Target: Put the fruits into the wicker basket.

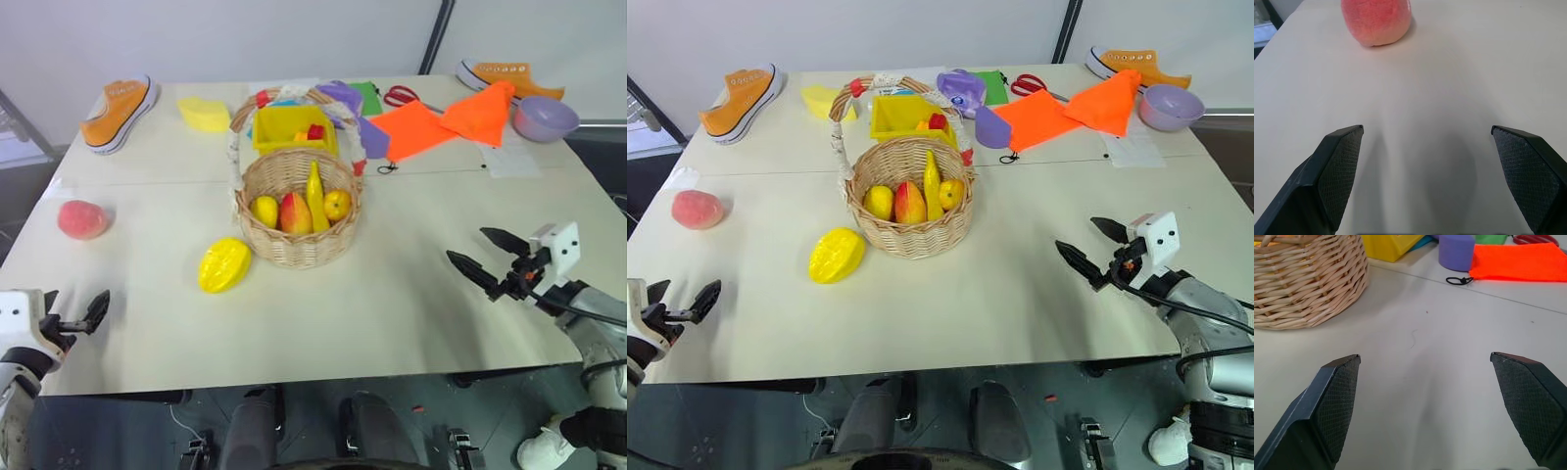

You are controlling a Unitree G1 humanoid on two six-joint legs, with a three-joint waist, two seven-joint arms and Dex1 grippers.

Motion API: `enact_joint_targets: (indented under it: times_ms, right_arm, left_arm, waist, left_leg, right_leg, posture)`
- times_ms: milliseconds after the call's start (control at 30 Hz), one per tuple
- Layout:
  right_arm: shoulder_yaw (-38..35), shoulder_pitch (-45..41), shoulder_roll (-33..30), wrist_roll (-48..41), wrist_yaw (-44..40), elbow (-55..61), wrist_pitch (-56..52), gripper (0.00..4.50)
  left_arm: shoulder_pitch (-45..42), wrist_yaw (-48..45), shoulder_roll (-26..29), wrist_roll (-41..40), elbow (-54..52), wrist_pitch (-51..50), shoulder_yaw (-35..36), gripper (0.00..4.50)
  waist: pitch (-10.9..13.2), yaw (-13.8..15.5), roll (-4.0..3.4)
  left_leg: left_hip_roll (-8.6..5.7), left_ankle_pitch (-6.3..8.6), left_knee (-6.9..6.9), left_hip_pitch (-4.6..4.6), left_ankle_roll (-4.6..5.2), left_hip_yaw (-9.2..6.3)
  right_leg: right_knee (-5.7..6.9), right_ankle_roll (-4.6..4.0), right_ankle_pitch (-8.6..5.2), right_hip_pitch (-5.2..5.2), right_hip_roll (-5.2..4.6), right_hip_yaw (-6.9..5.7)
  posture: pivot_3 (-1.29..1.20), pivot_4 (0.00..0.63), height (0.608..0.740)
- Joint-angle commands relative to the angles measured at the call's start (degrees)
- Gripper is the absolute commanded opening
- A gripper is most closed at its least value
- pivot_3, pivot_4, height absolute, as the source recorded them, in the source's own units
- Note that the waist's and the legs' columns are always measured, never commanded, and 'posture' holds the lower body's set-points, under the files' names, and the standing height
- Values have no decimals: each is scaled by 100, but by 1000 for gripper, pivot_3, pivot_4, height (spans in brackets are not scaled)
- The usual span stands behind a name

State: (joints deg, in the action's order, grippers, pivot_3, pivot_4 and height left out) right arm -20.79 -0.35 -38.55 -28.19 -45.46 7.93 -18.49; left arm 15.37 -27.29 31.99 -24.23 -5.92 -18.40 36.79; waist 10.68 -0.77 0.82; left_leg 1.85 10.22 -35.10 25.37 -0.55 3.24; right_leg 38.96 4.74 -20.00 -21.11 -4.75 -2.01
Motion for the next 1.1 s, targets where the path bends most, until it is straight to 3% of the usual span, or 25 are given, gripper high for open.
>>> enact_joint_targets:
  times_ms: [33,267,567,800,1100]
  right_arm:
    - [-31,-41,-60,-11,95,370,-44,4434]
    - [297,-286,-176,-254,123,1223,-544,4434]
    - [894,-993,-373,-1253,35,2681,-1629,4434]
    - [1606,-1365,-36,-1687,218,3403,-1825,4434]
    - [1992,-1325,165,-1522,210,3505,-1592,4434]
  left_arm:
    - [5,66,13,-23,-216,87,142,4500]
    - [-583,681,18,-42,-246,-140,254,4500]
    - [-2154,1996,373,338,25,-1165,-1,4500]
    - [-3367,1879,902,707,1135,-1470,-655,4500]
    - [-4610,1693,1120,1115,3014,-1209,-1215,4500]
  waist:
    - [0,1,0]
    - [0,0,0]
    - [-2,20,9]
    - [-2,14,28]
    - [-3,11,67]
  left_leg:
    - [0,0,0,0,0,0]
    - [0,0,0,0,0,-1]
    - [-1,-3,-2,5,5,-1]
    - [-1,-3,-2,4,5,-1]
    - [-2,-4,-4,5,7,0]
  right_leg:
    - [0,0,0,0,0,0]
    - [0,-1,1,-1,0,0]
    - [0,20,12,0,3,-4]
    - [2,23,13,1,10,-7]
    - [5,26,15,-1,12,-11]
  posture:
    - [0,150,729]
    - [0,150,729]
    - [0,150,729]
    - [0,150,729]
    - [0,150,729]
